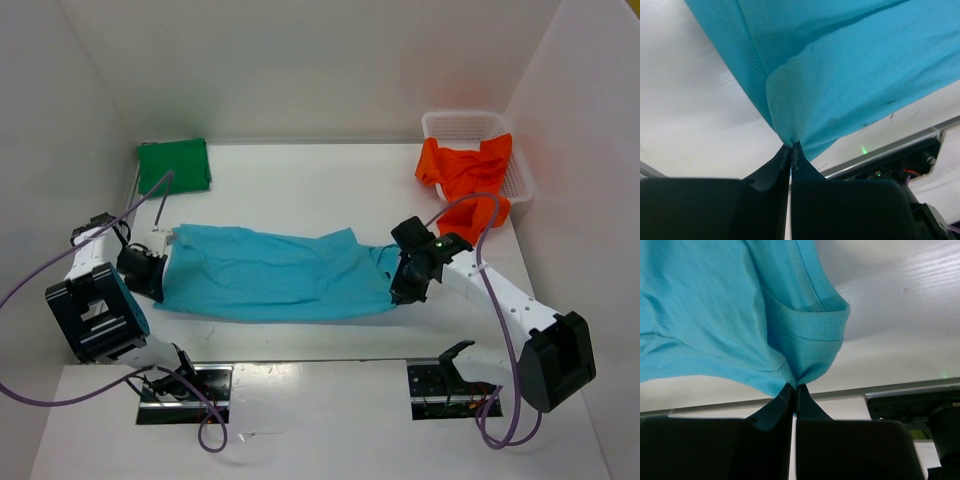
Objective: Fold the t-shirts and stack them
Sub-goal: Fold the flattened tshirt in 1/3 of the way, then grap the side of the flattened tshirt furthest away from the robot with both arms
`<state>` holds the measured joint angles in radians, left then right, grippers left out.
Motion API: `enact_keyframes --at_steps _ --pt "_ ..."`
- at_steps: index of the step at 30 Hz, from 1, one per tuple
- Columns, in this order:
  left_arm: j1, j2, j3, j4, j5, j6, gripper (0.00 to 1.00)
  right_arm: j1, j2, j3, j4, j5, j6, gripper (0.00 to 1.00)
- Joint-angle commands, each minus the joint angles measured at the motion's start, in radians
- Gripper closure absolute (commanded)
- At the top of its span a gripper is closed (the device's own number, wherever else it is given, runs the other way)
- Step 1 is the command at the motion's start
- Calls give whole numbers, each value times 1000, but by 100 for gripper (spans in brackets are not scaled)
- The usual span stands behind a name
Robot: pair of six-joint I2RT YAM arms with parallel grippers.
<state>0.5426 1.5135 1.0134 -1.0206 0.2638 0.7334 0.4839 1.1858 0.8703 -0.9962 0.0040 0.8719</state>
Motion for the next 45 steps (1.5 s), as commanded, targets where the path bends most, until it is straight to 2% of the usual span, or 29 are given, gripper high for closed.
enact_keyframes --at_steps 1,4,5,8,10,12,14,17,19,21,22,25,28,31,32,33,37,38,39,43,45 --pt "8 -1 -24 -64 -46 41 100 27 29 44 -90 -2 -31 100" --pt "8 8 -24 -64 -58 32 94 38 47 65 -110 7 -53 100" --pt "8 8 -24 -64 -67 32 91 47 60 65 -122 7 -53 89" --pt "8 30 -13 -73 -99 12 50 71 104 91 -154 7 -80 44" --pt "8 30 -13 -73 -139 12 34 81 113 119 -179 22 -91 31" --pt "29 -5 28 -27 -197 12 31 81 113 163 -219 71 -91 22" --pt "30 -15 74 5 -198 0 25 81 126 215 -228 100 -112 22" --pt "30 14 201 25 -69 -64 22 94 199 349 -142 100 -166 22" --pt "17 68 258 71 59 -106 22 108 277 438 -17 91 -218 22" --pt "-18 127 312 123 104 -196 22 108 431 530 69 105 -247 30" --pt "-27 148 327 172 129 -225 22 108 483 564 91 126 -269 41" --pt "-55 233 381 250 138 -314 22 108 673 706 133 174 -307 58" --pt "-76 327 442 290 150 -373 22 99 814 826 169 189 -326 61" --pt "-99 418 496 290 195 -417 22 75 906 897 179 189 -352 57" --pt "-99 434 510 290 205 -417 22 58 926 921 179 189 -364 50" --pt "-118 467 522 290 206 -431 22 58 943 930 179 189 -364 48" --pt "-180 539 544 290 196 -442 19 24 994 950 157 198 -384 43" --pt "-190 539 544 290 181 -451 17 15 994 940 157 198 -384 34" --pt "-190 551 544 300 172 -451 17 15 994 940 166 198 -384 32" --pt "-202 562 534 321 147 -470 17 -5 1006 926 191 198 -384 32" --pt "-202 562 534 321 127 -470 17 -15 1029 940 191 141 -393 32"
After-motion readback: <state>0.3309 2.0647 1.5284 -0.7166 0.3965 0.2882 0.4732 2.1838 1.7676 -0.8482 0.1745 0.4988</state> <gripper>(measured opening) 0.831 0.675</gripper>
